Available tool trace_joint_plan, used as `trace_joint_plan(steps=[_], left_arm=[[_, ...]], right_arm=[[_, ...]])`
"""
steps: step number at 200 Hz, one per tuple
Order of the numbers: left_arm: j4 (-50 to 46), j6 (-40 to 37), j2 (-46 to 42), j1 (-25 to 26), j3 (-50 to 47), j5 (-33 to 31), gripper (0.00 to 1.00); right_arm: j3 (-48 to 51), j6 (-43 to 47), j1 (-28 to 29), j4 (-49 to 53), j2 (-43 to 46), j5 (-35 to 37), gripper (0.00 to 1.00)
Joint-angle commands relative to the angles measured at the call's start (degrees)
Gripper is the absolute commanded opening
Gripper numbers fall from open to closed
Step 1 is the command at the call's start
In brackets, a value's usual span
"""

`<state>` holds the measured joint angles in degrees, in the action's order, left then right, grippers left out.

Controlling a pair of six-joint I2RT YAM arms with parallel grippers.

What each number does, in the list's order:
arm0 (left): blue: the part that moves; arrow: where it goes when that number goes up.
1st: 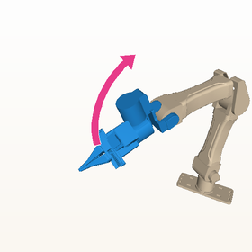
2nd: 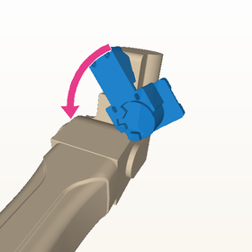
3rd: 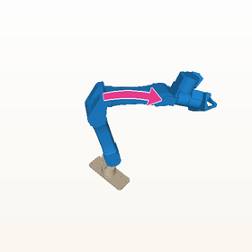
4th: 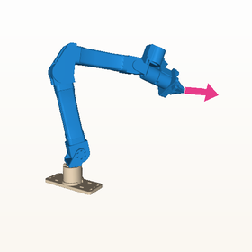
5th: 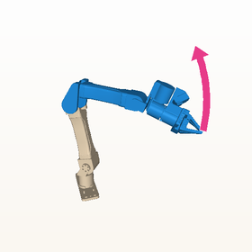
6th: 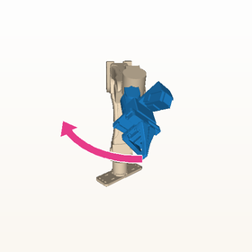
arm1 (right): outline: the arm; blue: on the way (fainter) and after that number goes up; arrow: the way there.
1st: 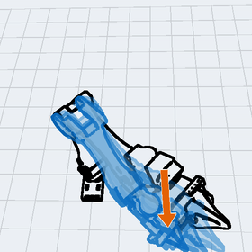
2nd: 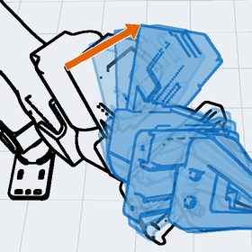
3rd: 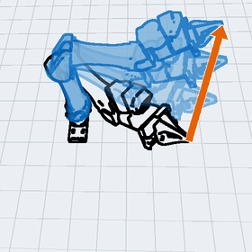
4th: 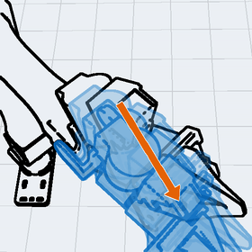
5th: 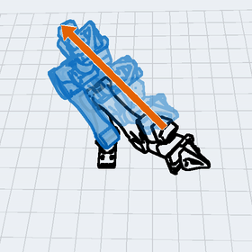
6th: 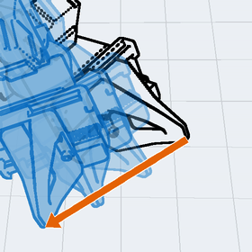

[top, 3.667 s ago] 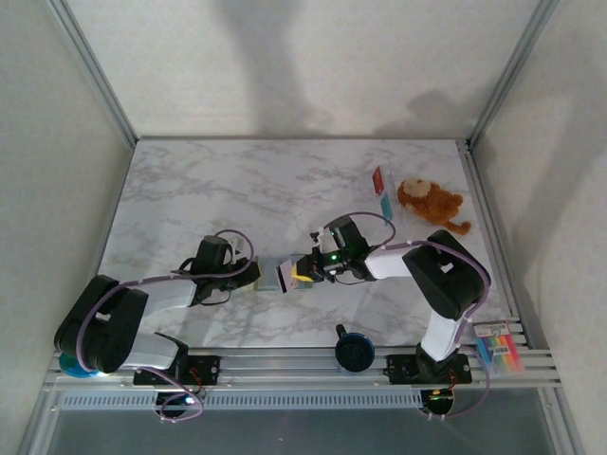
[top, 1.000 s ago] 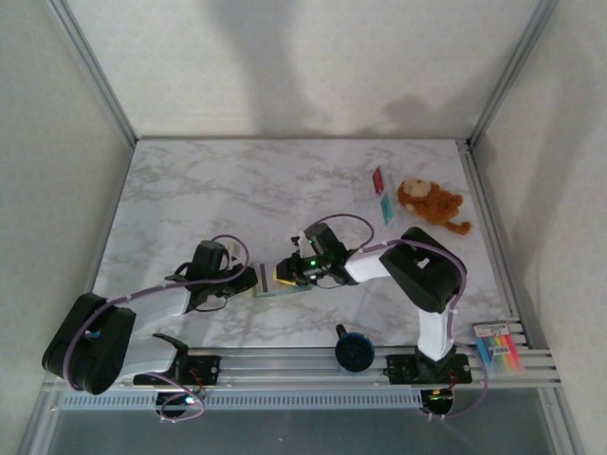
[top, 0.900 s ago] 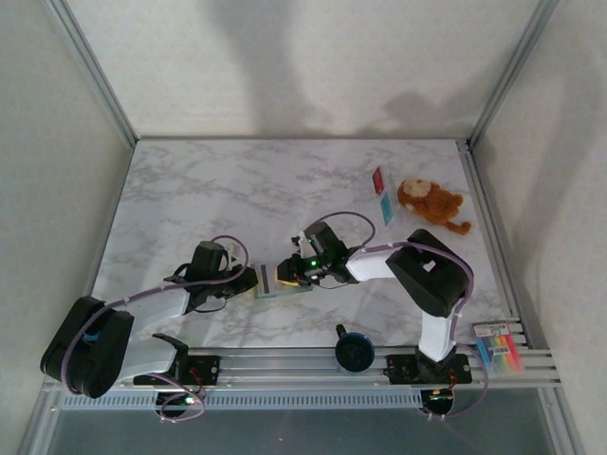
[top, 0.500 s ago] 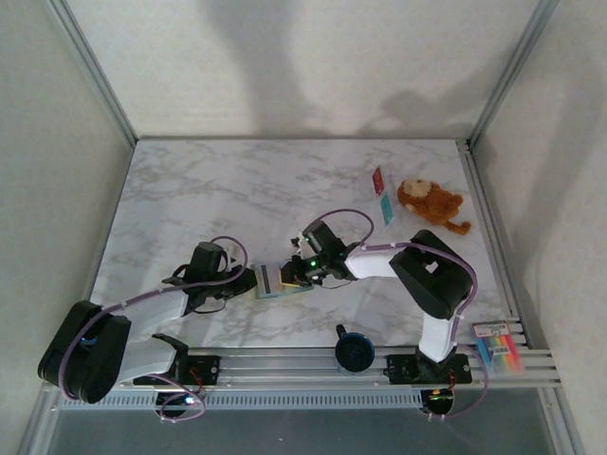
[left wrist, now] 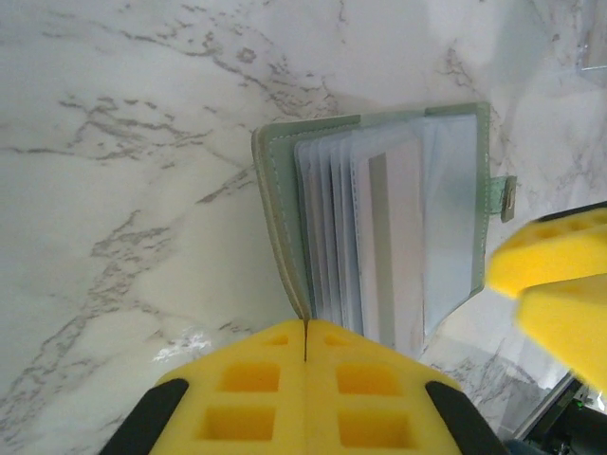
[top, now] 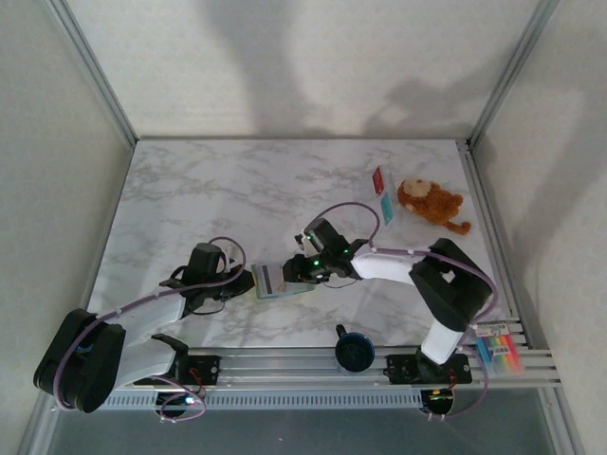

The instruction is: Put the credit cards into the card holder

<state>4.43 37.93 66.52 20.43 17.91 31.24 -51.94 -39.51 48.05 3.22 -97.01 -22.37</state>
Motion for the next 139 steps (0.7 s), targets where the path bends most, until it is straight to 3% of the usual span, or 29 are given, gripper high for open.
trace_joint_plan(steps=[1, 32, 55, 87, 120, 139], left_arm=[[-1.8, -0.2, -1.0, 0.2, 1.6, 0.0, 0.0], [-5.0, -0.4, -2.7, 0.2, 3.9, -0.1, 0.0], [-9.2, -0.9, -4.9, 0.3, 6.2, -1.3, 0.0], [-14.5, -1.0, -6.1, 0.6, 9.9, -3.2, 0.0], [-14.1, -0.7, -4.2, 2.4, 12.3, -3.1, 0.0], [-14.6, -1.2, -2.6, 2.9, 12.9, -3.9, 0.0]], right_arm=[[-2.0, 5.4, -1.2, 12.2, 3.1, 10.5, 0.4], [-2.9, 8.8, -1.8, 20.4, 4.6, 19.3, 0.5], [-3.8, 11.0, -1.9, 23.1, 3.3, 21.7, 0.58], [-3.6, 11.2, -1.9, 19.1, 0.9, 17.7, 0.59], [-3.1, 11.1, -1.4, 9.3, -0.9, 6.5, 0.62], [-4.8, 12.7, -0.4, 8.0, -2.2, 6.9, 0.65]])
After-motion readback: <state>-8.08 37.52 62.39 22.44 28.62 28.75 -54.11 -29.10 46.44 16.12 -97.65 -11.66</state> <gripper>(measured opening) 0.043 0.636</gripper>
